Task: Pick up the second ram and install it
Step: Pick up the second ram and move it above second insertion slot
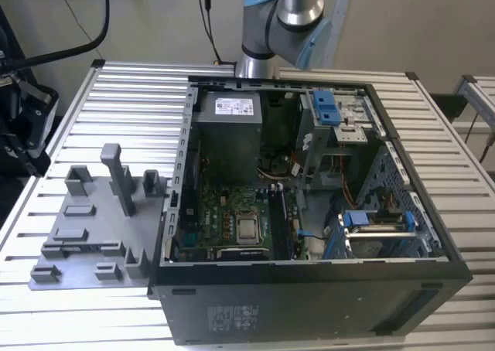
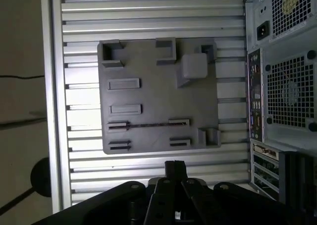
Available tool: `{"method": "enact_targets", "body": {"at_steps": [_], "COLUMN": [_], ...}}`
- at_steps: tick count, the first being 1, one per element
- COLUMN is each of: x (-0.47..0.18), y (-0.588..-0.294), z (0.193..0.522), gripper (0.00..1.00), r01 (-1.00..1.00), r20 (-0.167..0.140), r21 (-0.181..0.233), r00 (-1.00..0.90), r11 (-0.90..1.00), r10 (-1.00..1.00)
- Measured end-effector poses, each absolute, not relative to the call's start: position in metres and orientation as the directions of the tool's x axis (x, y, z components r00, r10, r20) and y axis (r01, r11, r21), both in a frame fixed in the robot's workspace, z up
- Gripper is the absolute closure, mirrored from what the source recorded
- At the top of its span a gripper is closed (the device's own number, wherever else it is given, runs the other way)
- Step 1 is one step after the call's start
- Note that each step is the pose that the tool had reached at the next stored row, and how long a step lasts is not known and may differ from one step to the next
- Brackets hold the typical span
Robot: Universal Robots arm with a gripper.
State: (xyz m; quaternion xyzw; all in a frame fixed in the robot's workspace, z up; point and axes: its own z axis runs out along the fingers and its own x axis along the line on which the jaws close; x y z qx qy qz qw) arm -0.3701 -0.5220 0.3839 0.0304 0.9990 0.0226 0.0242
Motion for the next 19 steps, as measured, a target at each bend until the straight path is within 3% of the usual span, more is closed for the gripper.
{"method": "enact_targets", "body": {"at_steps": [19], "x": [-0.3701], "y": [-0.5217], "z": [0.3839], "gripper": [0.89], "r01": [-0.020], "r20": [-0.047], "r21": [0.043], "r00": [-0.999], "r11": [0.999], "r10": [-0.018]}}
